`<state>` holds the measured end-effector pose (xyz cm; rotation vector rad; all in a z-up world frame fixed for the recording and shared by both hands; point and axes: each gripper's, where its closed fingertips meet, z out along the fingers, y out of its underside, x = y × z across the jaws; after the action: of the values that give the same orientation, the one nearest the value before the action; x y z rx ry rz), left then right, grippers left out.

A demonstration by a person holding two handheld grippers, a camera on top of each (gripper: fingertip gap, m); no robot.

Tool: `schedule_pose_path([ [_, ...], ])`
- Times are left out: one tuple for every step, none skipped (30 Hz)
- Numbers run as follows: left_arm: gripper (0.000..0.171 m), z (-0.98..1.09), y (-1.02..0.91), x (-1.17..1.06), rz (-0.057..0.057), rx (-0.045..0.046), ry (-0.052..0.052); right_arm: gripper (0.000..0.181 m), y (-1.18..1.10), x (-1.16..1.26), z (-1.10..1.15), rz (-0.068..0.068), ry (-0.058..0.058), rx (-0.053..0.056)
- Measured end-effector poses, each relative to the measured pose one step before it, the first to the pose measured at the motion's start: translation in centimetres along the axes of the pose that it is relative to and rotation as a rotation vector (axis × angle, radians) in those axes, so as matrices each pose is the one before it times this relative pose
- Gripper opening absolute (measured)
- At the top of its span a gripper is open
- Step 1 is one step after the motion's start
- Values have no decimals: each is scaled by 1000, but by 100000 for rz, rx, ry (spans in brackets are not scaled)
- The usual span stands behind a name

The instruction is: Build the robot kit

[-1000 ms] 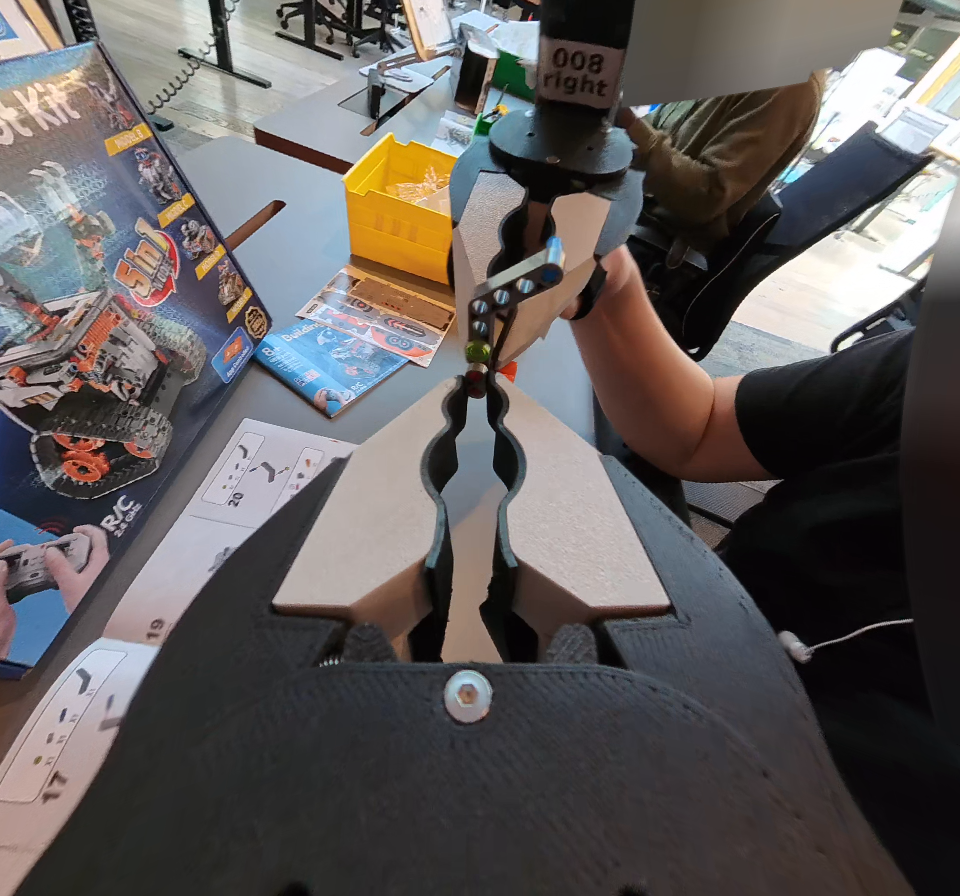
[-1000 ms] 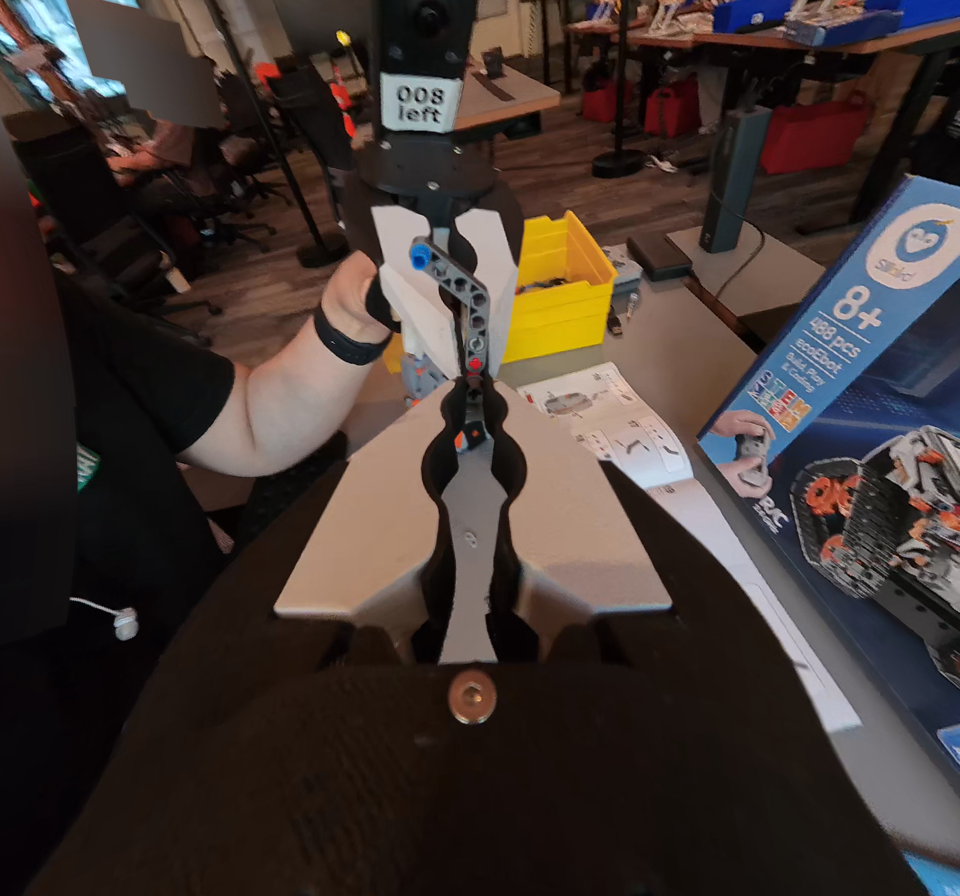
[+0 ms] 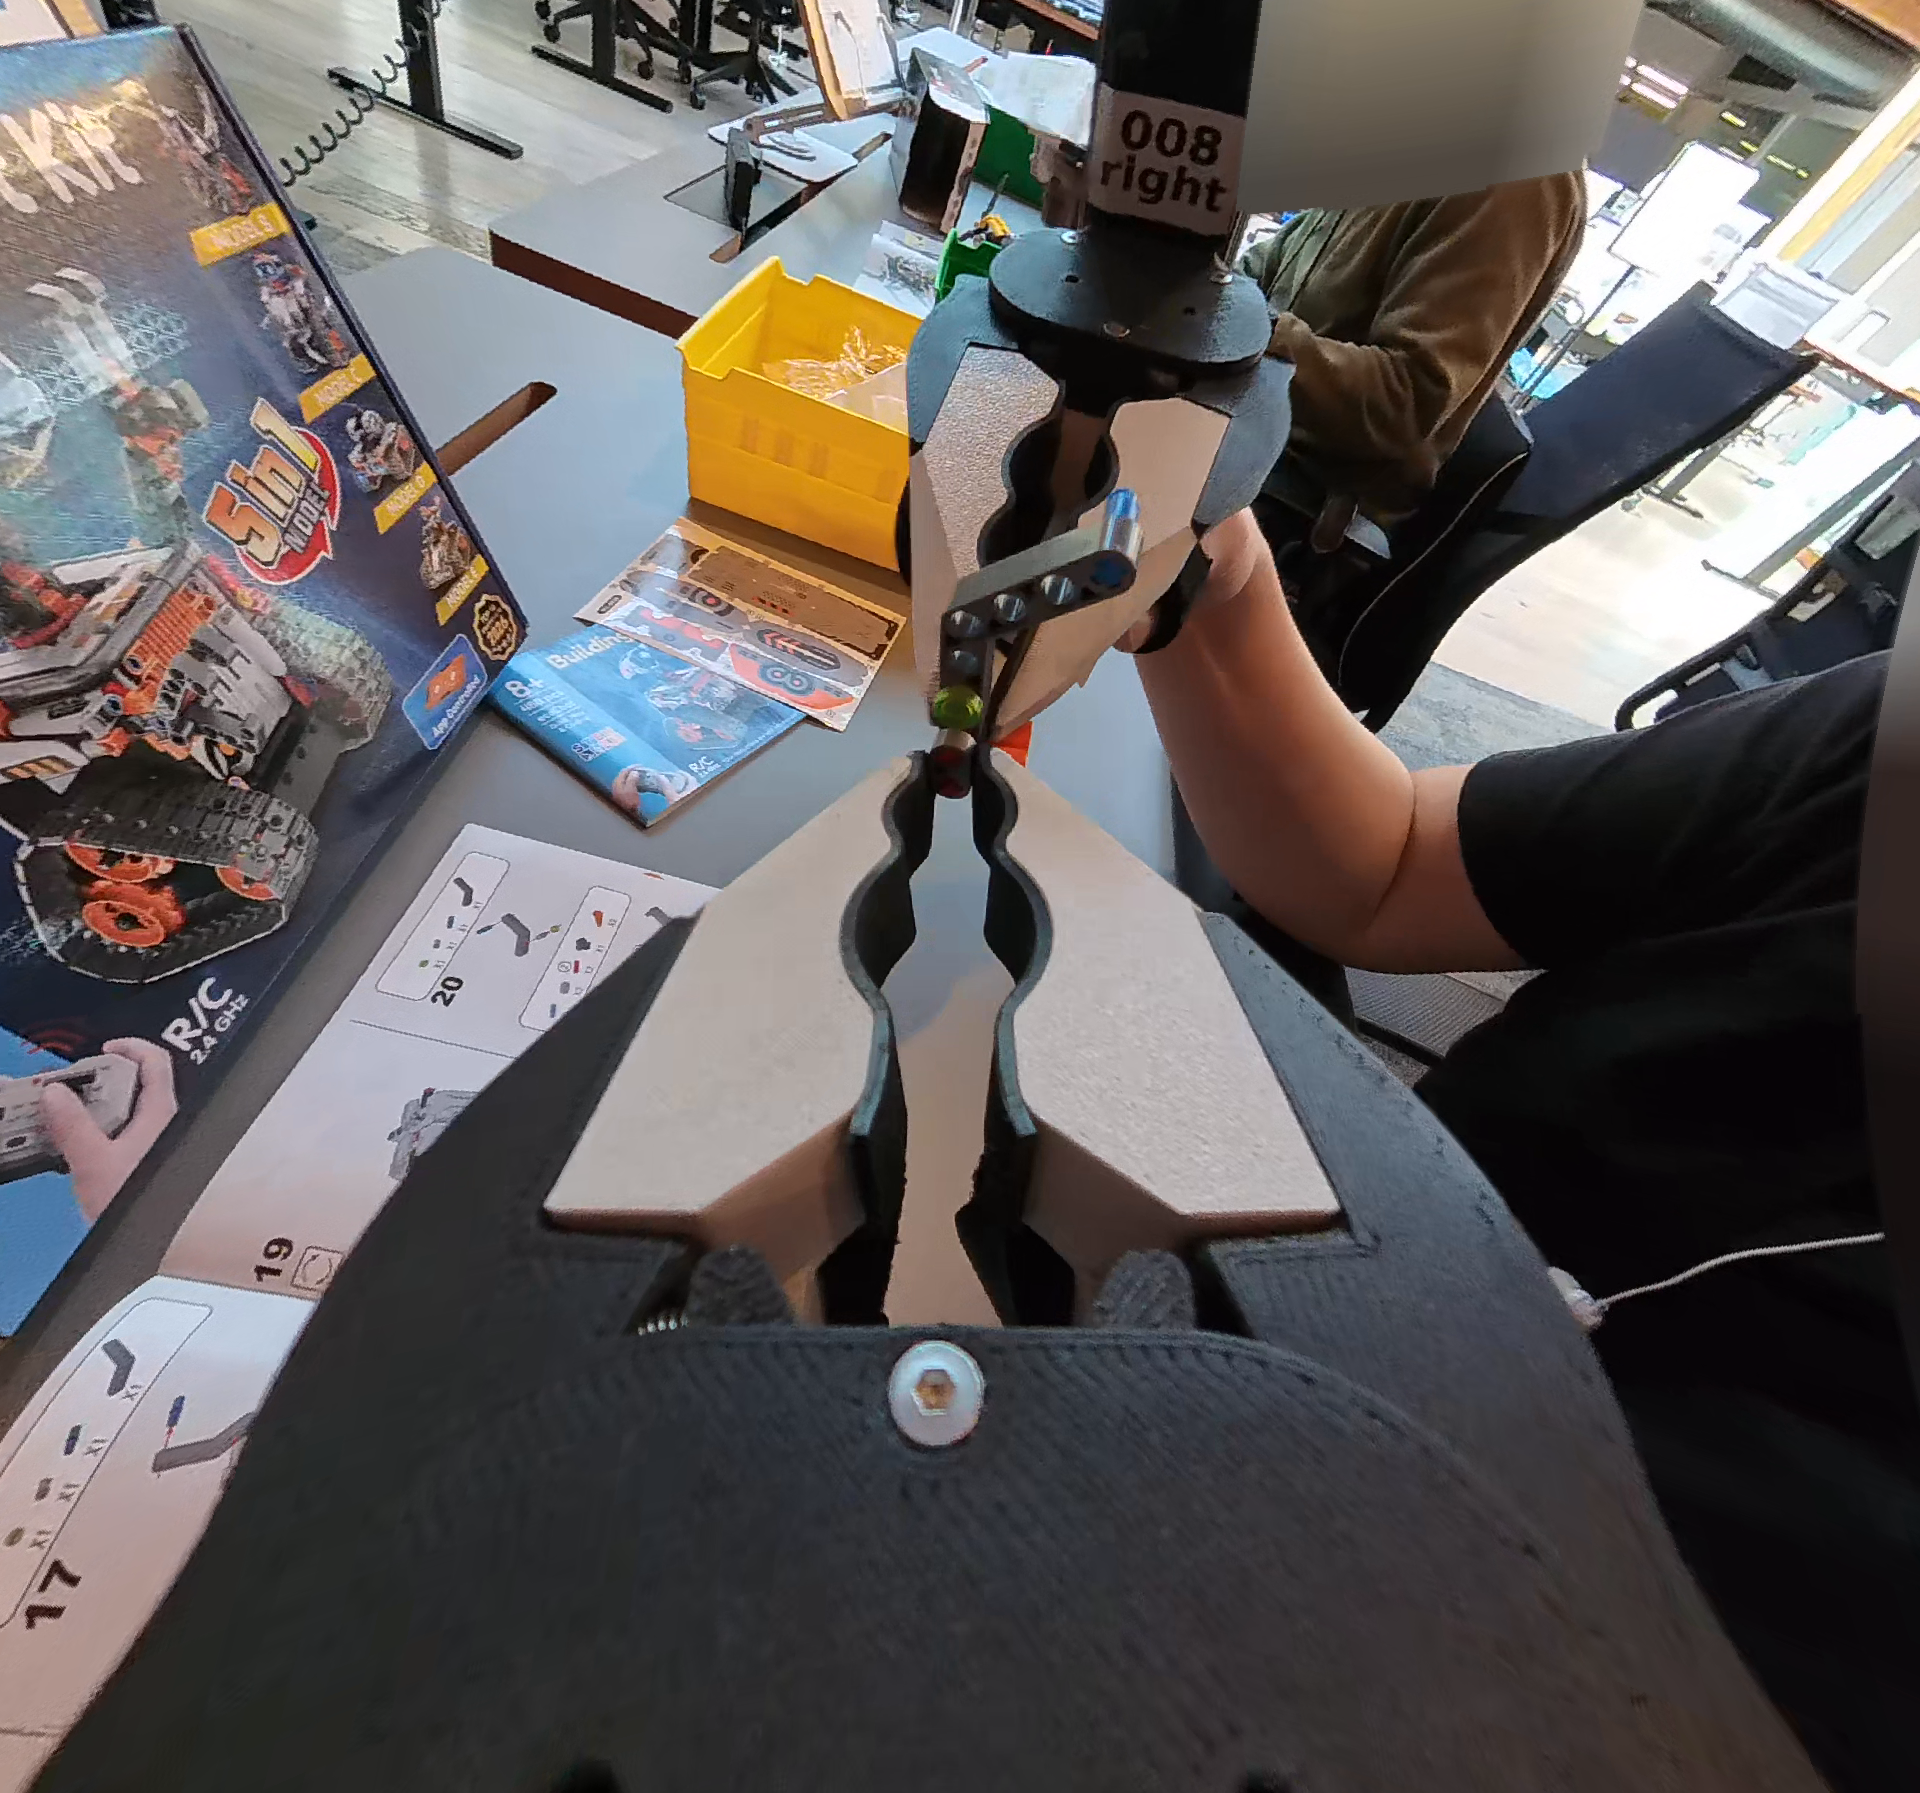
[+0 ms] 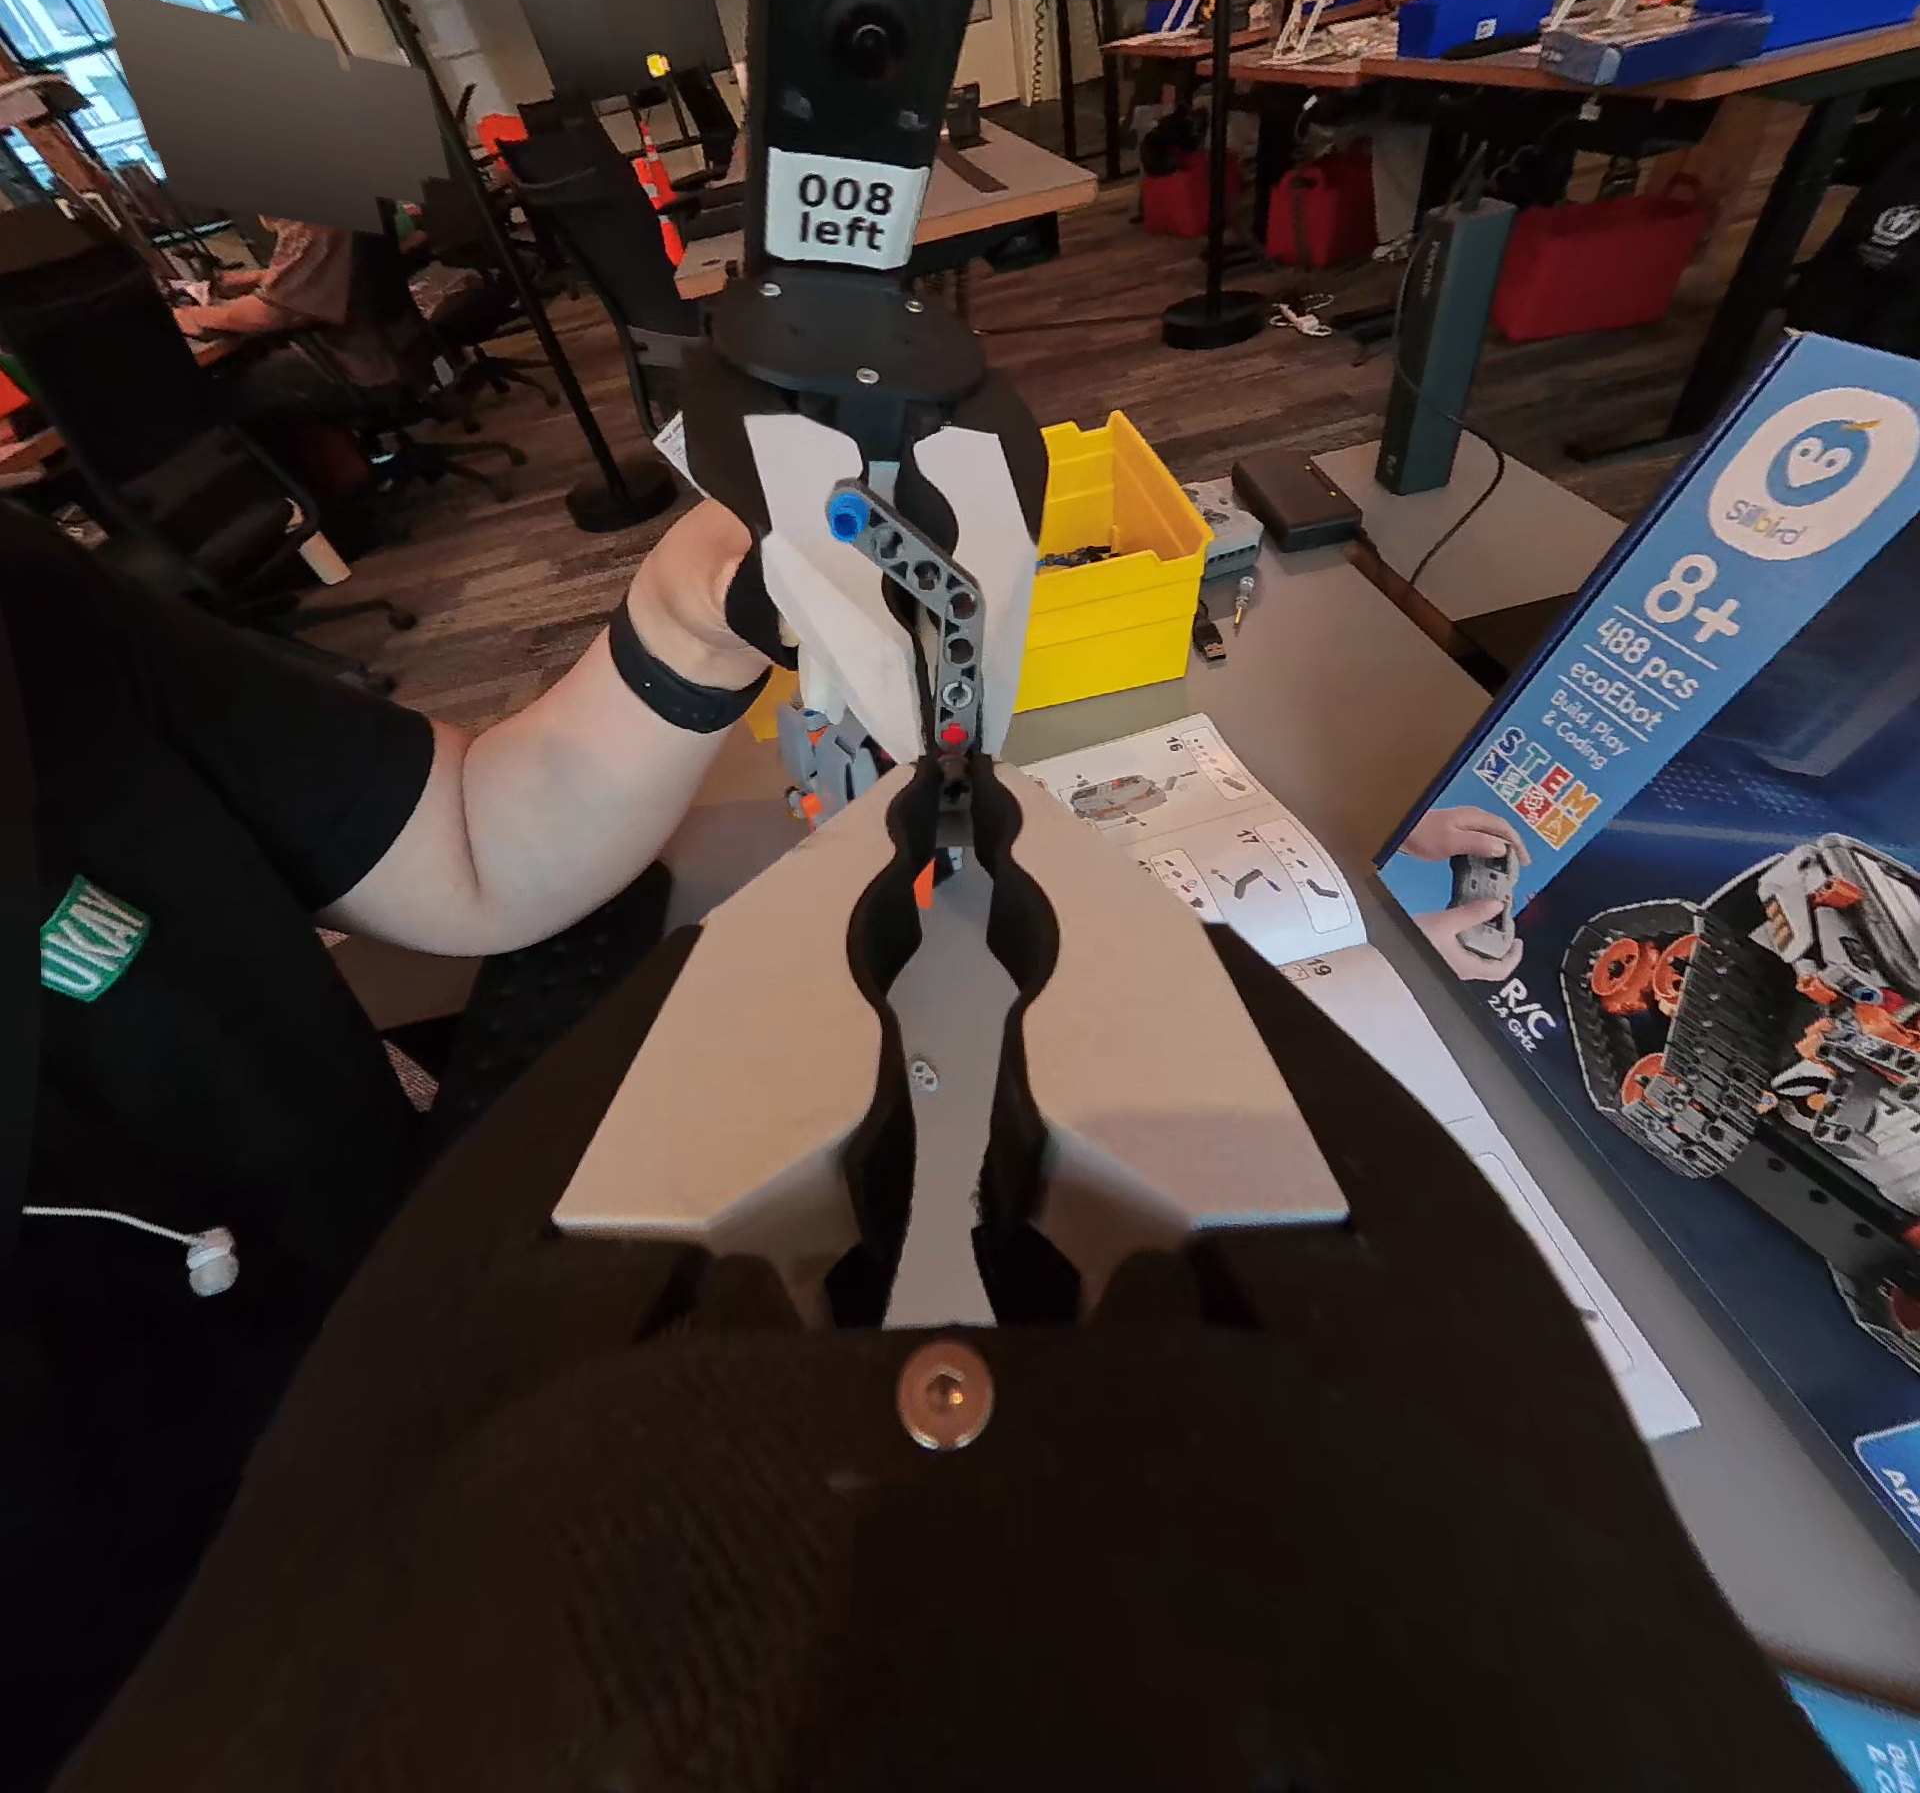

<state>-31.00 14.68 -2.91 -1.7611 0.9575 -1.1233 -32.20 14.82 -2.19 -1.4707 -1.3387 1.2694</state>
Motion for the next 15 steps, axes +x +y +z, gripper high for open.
schedule_pose_path([
  [5, -50, 12, 198, -66, -28, 1498, 6, 33, -259, -13, -19, -1886, -79],
  [6, -11, 32, 332, 131, -211, 2118, 6, -25, -413, -87, 23, -3275, 521],
  [6, 25, -3, 508, 254, -28, 3057, 6, -24, -555, -145, 1208, -4758, 811],
  [6, 65, -20, 563, 323, -71, 3290, 6, -47, -525, -156, 1439, -4889, 1161],
  [6, 110, -34, 427, 251, 103, 2384, 6, -27, -309, -111, 1268, -3484, 1116],
  [5, 81, -8, 271, 303, -38, 1508, 6, 19, -275, -50, 777, -2860, 660],
  [5, 39, -13, 254, -67, 149, 1698, 6, -64, -234, -14, 345, -2208, 930],
  [6, -28, -117, 145, -517, 810, 1212, 6, -162, -51, -8, 388, -826, 1276],
  [5, -30, -83, -80, -396, 593, -263, 6, 15, 172, 28, 384, 872, -59],
  [5, -23, 56, -260, -89, -300, -1557, 6, 151, 313, 31, -488, 2278, -1022],
  [5, 3, 40, -322, -89, -207, -2023, 6, 29, 304, 4, -525, 2575, -524],
  [6, -8, -43, -241, -335, 403, -1351, 6, -64, 208, -12, -443, 2159, -134],
  [6, 0, -78, -227, -576, 554, -1091, 6, -31, 275, -2, -940, 2939, -514],
  [6, 11, -12, -308, -695, 263, -1533, 6, 87, 357, 27, -1219, 3673, -1271],
  [6, 26, 56, -363, -709, -172, -1887, 6, 106, 341, 40, -1064, 3463, -1368],
])
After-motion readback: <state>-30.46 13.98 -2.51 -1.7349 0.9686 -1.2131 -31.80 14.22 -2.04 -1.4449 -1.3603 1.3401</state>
